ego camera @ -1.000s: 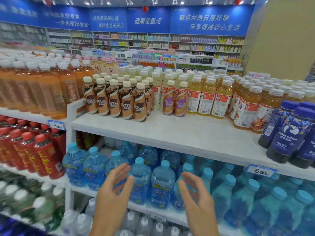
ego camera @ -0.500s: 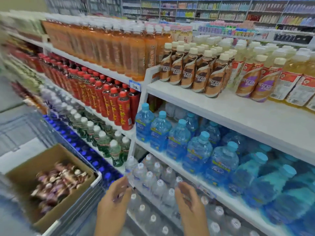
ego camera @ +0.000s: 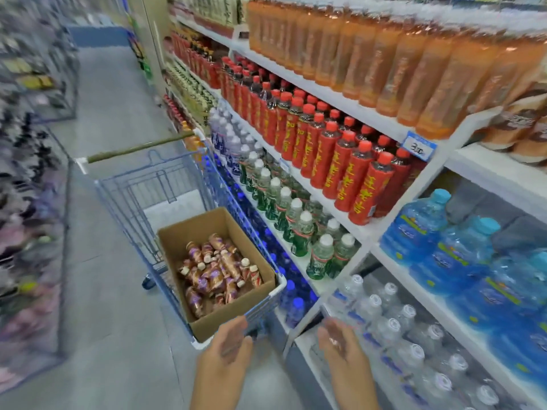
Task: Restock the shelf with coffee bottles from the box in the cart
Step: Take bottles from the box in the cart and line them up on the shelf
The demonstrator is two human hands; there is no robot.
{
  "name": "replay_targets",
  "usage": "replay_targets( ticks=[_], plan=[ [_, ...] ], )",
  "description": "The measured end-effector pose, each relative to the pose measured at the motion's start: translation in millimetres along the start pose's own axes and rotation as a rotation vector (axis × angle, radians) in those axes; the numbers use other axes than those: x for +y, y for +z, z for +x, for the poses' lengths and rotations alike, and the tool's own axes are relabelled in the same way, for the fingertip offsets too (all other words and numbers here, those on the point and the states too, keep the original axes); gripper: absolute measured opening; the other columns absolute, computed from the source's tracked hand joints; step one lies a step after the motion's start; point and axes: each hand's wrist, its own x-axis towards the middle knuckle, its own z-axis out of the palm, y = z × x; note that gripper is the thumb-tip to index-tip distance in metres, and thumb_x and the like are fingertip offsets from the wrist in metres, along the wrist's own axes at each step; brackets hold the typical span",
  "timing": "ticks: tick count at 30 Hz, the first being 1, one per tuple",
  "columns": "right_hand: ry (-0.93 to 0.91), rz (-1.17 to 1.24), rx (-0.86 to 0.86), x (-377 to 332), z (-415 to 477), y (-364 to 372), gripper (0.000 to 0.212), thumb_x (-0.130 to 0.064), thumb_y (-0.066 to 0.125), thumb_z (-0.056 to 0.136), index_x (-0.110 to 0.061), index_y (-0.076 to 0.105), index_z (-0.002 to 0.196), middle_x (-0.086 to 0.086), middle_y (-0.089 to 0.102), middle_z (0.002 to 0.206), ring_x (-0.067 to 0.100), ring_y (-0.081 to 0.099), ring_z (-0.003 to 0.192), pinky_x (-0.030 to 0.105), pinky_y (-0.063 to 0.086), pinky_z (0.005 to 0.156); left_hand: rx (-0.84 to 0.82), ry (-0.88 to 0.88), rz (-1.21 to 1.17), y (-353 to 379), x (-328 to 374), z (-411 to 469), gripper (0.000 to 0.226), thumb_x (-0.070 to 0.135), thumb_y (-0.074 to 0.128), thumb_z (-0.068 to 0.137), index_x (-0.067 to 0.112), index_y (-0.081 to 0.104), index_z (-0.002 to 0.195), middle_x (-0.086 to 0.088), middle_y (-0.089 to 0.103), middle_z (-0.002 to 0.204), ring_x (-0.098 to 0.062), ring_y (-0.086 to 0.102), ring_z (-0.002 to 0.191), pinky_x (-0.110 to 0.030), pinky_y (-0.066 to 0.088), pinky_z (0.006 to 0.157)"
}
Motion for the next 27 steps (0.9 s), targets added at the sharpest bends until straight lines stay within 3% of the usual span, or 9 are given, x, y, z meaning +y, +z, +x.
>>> replay_targets(
  ticks=[3,6,9,11,14,16,19,24,27],
  plan=[
    [-0.006,-0.023,-0.071,-8.8,12.7,35.2,0.014,-0.022,0.07,0.093,-0.032,0.068,0.104,-0.012,0.069,0.112,-0.006,0.062,0.101,0.035,0.049,0.1,0.07,-0.021,-0.012,-30.2,-3.2,14.0,0.029,-0.006,0.068,0.089,0.016,0.07,0.108,0.003,0.073,0.106,0.002,0.068,0.085,-0.004,0.049,0.068],
    [-0.035,-0.092,-0.143,-12.8,23.4,66.6,0.018,-0.026,0.068,0.094,-0.029,0.066,0.112,-0.014,0.067,0.114,-0.007,0.061,0.101,0.016,0.046,0.091,0.145,-0.05,-0.009,-55.3,-9.8,31.5,0.028,-0.004,0.068,0.09,0.019,0.071,0.106,0.01,0.075,0.098,-0.01,0.069,0.093,-0.006,0.05,0.068],
    [0.014,-0.134,-0.237,-13.4,36.0,94.0,0.02,-0.031,0.066,0.095,-0.032,0.063,0.115,-0.014,0.065,0.121,0.008,0.06,0.116,0.023,0.044,0.093,0.184,-0.09,0.042,-74.9,-23.2,50.3,0.031,0.001,0.068,0.091,0.028,0.071,0.105,0.019,0.074,0.099,0.0,0.069,0.092,-0.006,0.049,0.074],
    [0.025,-0.148,-0.281,-14.5,46.1,108.6,0.015,-0.03,0.066,0.096,-0.037,0.062,0.109,-0.015,0.064,0.121,0.005,0.058,0.117,0.027,0.045,0.097,0.208,-0.128,0.044,-81.9,-30.9,63.3,0.03,0.004,0.068,0.093,0.03,0.07,0.107,0.02,0.074,0.102,-0.003,0.069,0.097,-0.009,0.051,0.077],
    [0.056,-0.161,-0.35,-16.0,65.4,126.9,0.019,-0.031,0.065,0.096,-0.032,0.063,0.115,-0.017,0.062,0.122,-0.007,0.055,0.115,0.017,0.044,0.091,0.235,-0.171,0.039,-82.3,-39.0,86.6,0.028,0.007,0.067,0.094,0.029,0.068,0.112,0.022,0.072,0.104,-0.006,0.068,0.101,-0.02,0.053,0.085],
    [0.062,-0.173,-0.384,-18.1,83.7,138.3,0.024,-0.032,0.066,0.096,-0.03,0.064,0.12,-0.017,0.062,0.124,-0.007,0.055,0.116,0.018,0.045,0.094,0.245,-0.195,0.058,-76.8,-41.7,106.4,0.028,0.009,0.067,0.095,0.03,0.068,0.113,0.022,0.071,0.105,-0.003,0.067,0.103,-0.024,0.052,0.089],
    [0.078,-0.183,-0.417,-23.9,117.7,152.3,0.021,-0.032,0.067,0.095,-0.033,0.065,0.116,-0.019,0.065,0.122,-0.003,0.056,0.118,0.022,0.043,0.1,0.231,-0.235,0.103,-61.3,-43.7,143.7,0.028,0.009,0.065,0.096,0.027,0.067,0.116,0.019,0.07,0.112,0.002,0.064,0.105,-0.02,0.049,0.091],
    [0.078,-0.231,-0.478,-37.3,186.4,162.4,0.016,-0.033,0.065,0.097,-0.037,0.065,0.112,-0.021,0.067,0.114,-0.005,0.06,0.109,0.012,0.044,0.086,0.177,-0.338,0.141,-30.0,-62.5,218.0,0.025,0.015,0.065,0.097,0.025,0.066,0.12,0.012,0.07,0.116,-0.002,0.066,0.105,-0.015,0.05,0.086],
    [0.115,-0.279,-0.475,-37.5,225.1,165.7,0.017,-0.036,0.065,0.096,-0.037,0.065,0.113,-0.02,0.067,0.112,0.002,0.063,0.107,0.031,0.052,0.095,0.135,-0.389,0.169,-13.1,-80.6,271.1,0.032,0.022,0.067,0.096,0.022,0.062,0.127,0.009,0.067,0.121,-0.006,0.063,0.11,-0.015,0.047,0.086]
  ],
)
